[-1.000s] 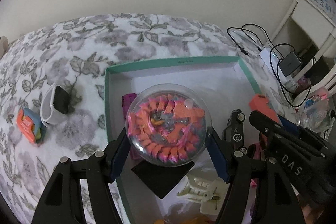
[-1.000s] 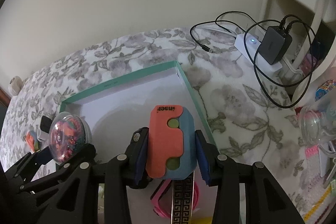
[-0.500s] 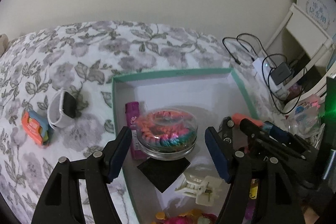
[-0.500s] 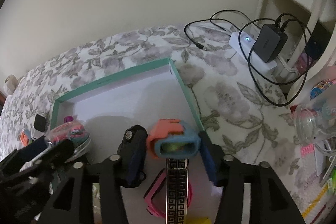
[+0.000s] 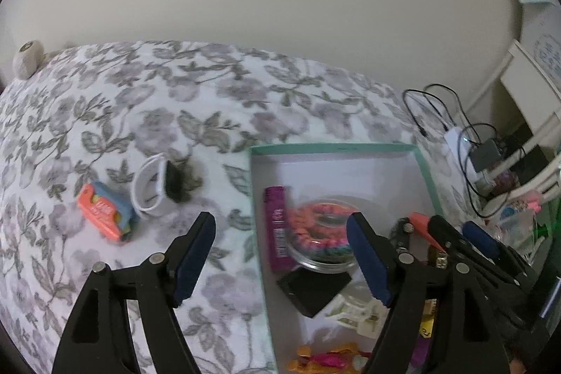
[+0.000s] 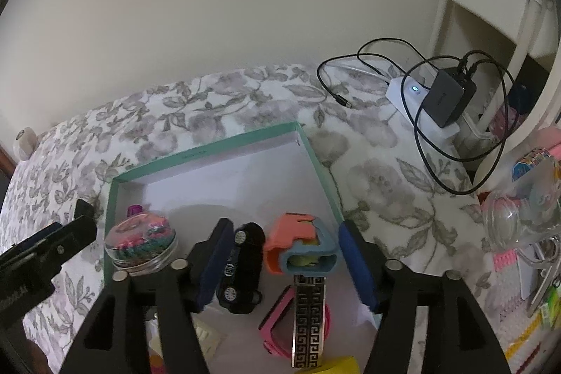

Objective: Organize rigid objects
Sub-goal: 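Open the left tool to drop the container while the right tool drops the carrot knife in the tray, then move both tools back toward the orange knife toy and white watch band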

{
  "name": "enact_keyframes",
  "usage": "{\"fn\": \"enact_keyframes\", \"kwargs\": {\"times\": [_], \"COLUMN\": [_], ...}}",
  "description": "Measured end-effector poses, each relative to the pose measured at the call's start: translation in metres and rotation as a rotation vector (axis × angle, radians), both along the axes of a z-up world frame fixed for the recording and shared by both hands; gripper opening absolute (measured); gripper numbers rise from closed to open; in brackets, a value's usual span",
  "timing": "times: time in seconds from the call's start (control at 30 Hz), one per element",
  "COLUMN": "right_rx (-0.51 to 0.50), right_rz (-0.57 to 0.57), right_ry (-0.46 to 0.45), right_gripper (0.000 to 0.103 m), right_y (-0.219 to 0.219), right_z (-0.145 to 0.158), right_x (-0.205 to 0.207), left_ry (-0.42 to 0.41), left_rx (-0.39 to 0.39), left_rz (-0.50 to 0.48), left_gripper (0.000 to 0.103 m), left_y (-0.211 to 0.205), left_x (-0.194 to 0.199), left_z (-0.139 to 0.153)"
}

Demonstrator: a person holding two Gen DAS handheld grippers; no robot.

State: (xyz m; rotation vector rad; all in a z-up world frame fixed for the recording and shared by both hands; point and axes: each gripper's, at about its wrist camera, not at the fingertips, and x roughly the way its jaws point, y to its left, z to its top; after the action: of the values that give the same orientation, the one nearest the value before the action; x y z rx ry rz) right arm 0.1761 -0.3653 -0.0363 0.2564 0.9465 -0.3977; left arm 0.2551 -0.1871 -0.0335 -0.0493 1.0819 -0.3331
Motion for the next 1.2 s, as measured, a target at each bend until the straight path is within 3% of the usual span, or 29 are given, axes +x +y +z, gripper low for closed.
{"fn": "enact_keyframes", "kwargs": {"times": [0.17,0.3,0.43,0.53,0.93,1.2], "right_rx": [-0.004,0.0,-0.003,-0.008,-0.012,-0.003], "right_rz": [0.009,0.022,0.032,0.034,0.068,0.142], "right_ry": [0.004,-0.001,-0.007,-0.009,-0.015,-0.019], "right_gripper": [0.079,0.09,0.103,0.103,0.103,0.103], "right_y": [0.004,0.007,0.009,0.01,0.022,0.053], "right_z": [-0.002,-0.004,-0.005,-0.005,-0.002,0.001], "right_x": [0.002,0.003,0.003,0.004,0.007,0.019], "left_ry": [0.018,0.029,0.035,0.033,0.053,0.1], "left_rx": [0.031,0.058,0.065,0.076,0.063,0.034], "left_rz": [0.055,0.081,0.087,0.082,0.092,0.171], "left_gripper": [0.079,0.097,0.097,0.101,0.102,0.102], "left_y": [0.012,0.016,0.017,0.017,0.027,0.073], "left_x": [0.005,0.007,0.007,0.007,0.013,0.028], "left_z": [-0.007,-0.014,-0.017,-0.019,-0.021,-0.019]}}
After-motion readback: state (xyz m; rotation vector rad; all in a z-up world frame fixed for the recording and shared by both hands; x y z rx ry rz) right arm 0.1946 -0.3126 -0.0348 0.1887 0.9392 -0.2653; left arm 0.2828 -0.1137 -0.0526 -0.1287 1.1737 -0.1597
